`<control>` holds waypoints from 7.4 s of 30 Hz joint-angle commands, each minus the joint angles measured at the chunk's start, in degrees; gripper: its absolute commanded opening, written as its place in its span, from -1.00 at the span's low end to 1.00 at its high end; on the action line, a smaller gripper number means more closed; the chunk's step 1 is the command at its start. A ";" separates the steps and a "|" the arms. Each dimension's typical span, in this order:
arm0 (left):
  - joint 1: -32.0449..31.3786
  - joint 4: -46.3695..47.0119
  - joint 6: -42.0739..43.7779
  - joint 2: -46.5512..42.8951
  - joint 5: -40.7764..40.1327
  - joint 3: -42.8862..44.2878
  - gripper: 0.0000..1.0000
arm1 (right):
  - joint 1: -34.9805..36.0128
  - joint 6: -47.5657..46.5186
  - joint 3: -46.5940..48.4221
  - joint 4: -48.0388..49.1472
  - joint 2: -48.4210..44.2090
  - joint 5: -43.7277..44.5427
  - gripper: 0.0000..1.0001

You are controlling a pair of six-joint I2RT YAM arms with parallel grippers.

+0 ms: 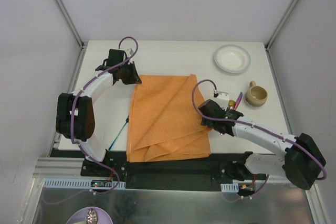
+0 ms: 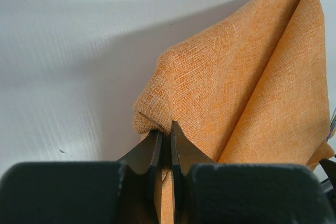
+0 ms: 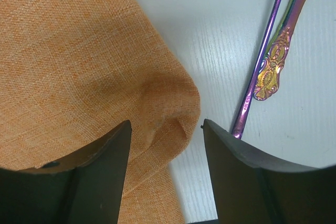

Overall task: Set the dinner table for one person
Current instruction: Flatten out the napkin at the center of the board.

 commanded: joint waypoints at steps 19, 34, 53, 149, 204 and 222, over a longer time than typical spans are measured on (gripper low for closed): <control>-0.04 -0.48 1.54 -0.88 1.33 0.27 -1.00 | 0.37 -1.06 1.75 2.96 3.59 0.88 -0.20; -0.04 -0.48 1.45 -0.71 1.33 0.18 -1.00 | 0.37 -1.15 1.31 3.22 4.30 0.26 -0.74; 1.79 -0.57 1.19 -5.27 -1.40 0.18 -1.00 | 1.33 -2.56 9.04 -12.31 -6.41 10.88 -0.98; 20.00 -22.54 15.43 -46.52 -31.10 27.26 -1.00 | -15.45 -57.14 52.92 2.42 -19.53 31.55 -0.98; 19.82 -1.98 12.00 -1.25 -30.83 12.48 -1.00 | -26.88 -33.58 44.20 6.91 19.40 15.29 -0.98; 19.38 2.68 9.98 7.73 -27.94 18.46 -0.36 | -26.97 -33.06 43.24 9.82 25.83 17.40 -0.10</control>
